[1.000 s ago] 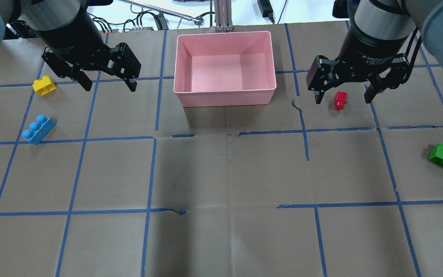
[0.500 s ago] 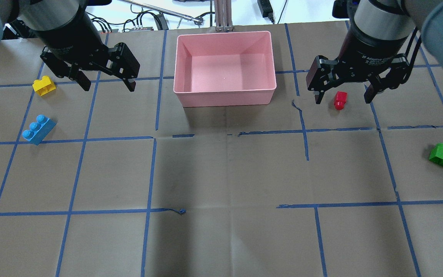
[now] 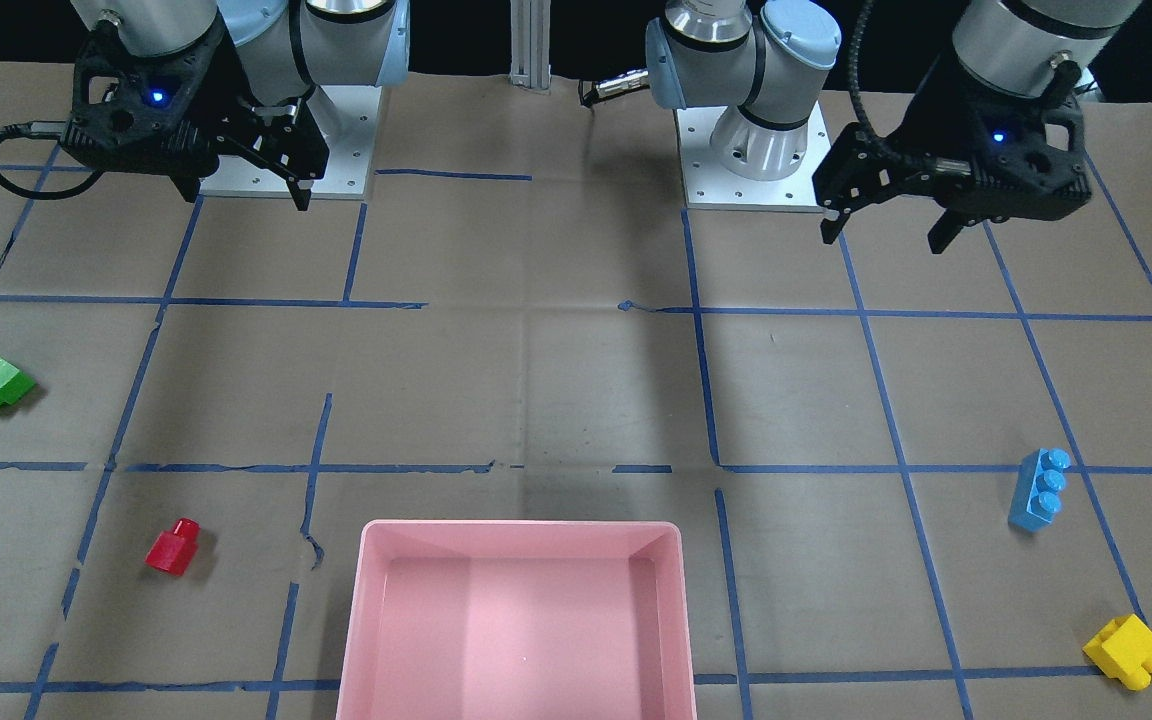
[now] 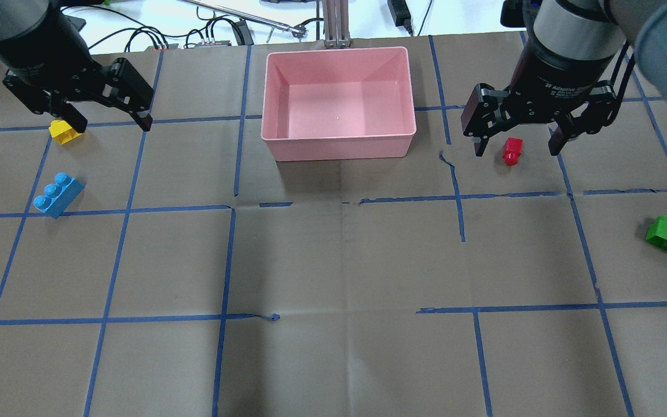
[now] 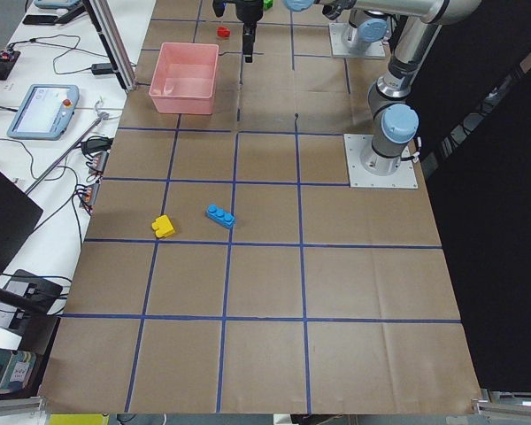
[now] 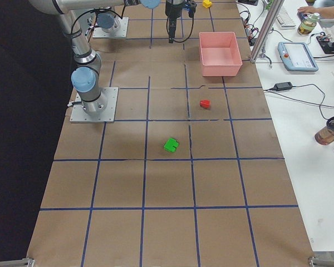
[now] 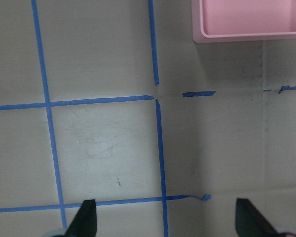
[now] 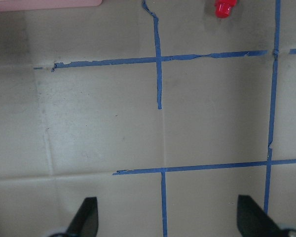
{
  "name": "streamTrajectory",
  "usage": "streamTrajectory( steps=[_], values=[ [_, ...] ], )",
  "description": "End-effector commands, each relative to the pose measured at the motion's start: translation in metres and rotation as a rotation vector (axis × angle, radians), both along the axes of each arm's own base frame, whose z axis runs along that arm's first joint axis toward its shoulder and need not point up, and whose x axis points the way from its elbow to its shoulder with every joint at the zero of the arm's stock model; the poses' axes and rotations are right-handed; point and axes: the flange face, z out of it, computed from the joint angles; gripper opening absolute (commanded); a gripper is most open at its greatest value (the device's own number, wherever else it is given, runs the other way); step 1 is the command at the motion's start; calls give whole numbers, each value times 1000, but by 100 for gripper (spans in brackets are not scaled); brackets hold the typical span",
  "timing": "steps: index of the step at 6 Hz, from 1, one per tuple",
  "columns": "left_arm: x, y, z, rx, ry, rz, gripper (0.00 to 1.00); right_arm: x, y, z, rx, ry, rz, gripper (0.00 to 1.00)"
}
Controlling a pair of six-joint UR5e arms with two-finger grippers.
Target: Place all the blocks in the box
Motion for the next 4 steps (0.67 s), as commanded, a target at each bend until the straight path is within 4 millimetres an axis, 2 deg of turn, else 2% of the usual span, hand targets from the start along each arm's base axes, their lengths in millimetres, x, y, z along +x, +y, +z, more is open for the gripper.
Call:
streamTrajectory(
  steps=[1,2,3,4],
  values=[
    [85,-3,-31,40,24,-103,100,0,0,0,1,0,0,99],
    [138,-1,-53,63,52,-185,100,0,0,0,-1,0,0,99],
    [183,-12,-72,34,47,-230,100,0,0,0,1,0,0,99],
    [200,-24,-93,36,54,-285,100,0,0,0,-1,0,0,99]
  ],
)
